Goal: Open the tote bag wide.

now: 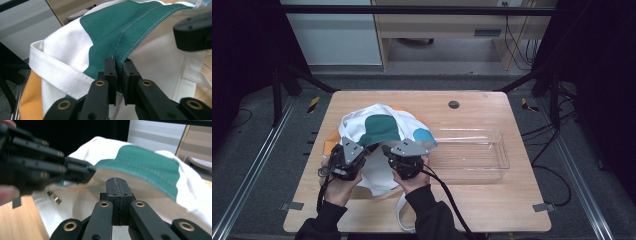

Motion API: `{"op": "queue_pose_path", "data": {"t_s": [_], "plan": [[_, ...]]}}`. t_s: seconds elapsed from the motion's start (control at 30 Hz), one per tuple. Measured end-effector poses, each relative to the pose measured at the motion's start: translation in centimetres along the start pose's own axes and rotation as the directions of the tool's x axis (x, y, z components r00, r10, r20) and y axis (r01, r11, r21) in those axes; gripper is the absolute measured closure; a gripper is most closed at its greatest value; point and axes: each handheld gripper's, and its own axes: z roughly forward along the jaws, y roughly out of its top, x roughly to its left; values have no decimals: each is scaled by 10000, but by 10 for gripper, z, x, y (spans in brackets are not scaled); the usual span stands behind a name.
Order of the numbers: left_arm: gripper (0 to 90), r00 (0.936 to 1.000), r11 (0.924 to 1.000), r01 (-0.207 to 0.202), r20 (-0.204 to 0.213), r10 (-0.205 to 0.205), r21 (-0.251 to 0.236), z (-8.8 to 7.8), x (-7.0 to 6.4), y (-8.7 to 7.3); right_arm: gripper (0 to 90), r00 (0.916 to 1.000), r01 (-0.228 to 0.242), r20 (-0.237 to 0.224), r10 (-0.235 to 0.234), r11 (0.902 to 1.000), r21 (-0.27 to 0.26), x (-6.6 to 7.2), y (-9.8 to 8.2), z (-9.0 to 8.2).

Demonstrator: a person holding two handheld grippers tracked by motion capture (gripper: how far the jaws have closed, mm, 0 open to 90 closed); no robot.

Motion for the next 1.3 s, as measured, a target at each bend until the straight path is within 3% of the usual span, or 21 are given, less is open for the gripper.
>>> {"op": "queue_pose_path", "data": {"t_s": [0.37,0.57,0.77,1.13,1.3], "plan": [[874,9992,9993,321,240,-315,-215,-4,4,2,900,9996,-267,-58,273,9959,867,3,-42,9],[876,9977,9977,571,382,-557,-378,-7,8,3,900,9989,-445,-83,462,9880,1479,5,-65,19],[878,9978,9975,559,384,-542,-436,-9,8,4,900,9985,-546,58,546,9766,2079,5,-85,29],[880,9950,9938,866,561,-828,-691,-15,14,7,900,9984,-566,170,540,9535,2959,6,-99,42],[881,9953,9939,836,555,-797,-715,-15,15,10,900,9985,-546,175,517,9489,3109,6,-100,44]]}}
